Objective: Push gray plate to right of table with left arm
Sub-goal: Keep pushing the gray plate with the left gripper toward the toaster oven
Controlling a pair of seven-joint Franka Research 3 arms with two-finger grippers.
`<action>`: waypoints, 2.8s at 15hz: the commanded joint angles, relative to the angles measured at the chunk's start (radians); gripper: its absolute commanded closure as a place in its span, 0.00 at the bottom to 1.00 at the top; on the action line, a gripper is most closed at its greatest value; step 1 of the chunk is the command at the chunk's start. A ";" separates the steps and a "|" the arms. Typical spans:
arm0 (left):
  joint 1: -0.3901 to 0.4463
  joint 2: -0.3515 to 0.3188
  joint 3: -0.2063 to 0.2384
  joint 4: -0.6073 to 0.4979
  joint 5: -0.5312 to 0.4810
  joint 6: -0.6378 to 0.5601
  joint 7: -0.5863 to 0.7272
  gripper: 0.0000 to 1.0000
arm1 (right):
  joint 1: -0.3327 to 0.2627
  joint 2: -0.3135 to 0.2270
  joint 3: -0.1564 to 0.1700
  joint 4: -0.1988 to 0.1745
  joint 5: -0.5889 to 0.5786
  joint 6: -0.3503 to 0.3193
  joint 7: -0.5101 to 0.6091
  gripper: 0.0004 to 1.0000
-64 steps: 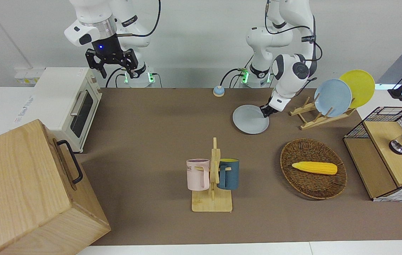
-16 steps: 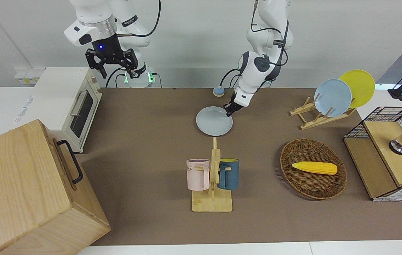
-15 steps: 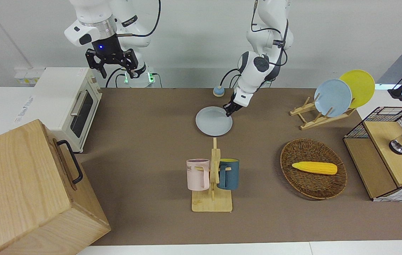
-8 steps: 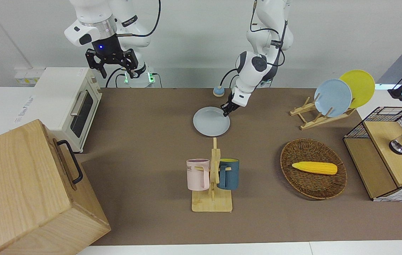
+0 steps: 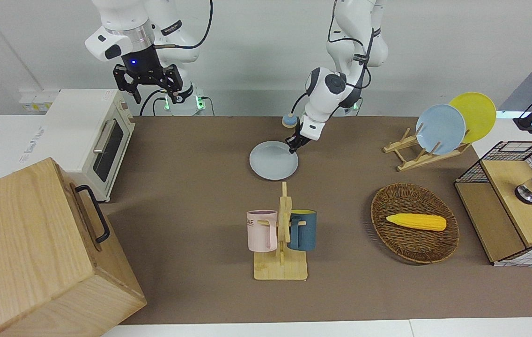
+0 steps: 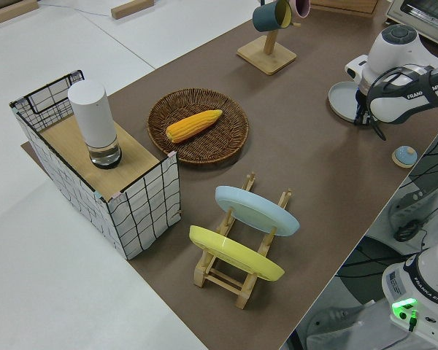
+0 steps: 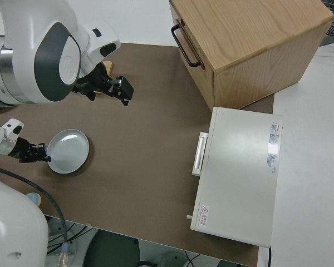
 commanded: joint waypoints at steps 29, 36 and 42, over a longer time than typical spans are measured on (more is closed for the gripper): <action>-0.153 0.268 -0.010 0.226 -0.024 0.037 0.121 1.00 | -0.029 -0.027 0.016 -0.027 0.022 0.000 0.011 0.00; -0.168 0.303 -0.010 0.267 -0.027 0.037 0.118 1.00 | -0.029 -0.027 0.016 -0.027 0.022 0.000 0.011 0.00; -0.181 0.331 -0.010 0.316 -0.027 0.037 0.113 1.00 | -0.029 -0.027 0.016 -0.027 0.022 0.000 0.011 0.00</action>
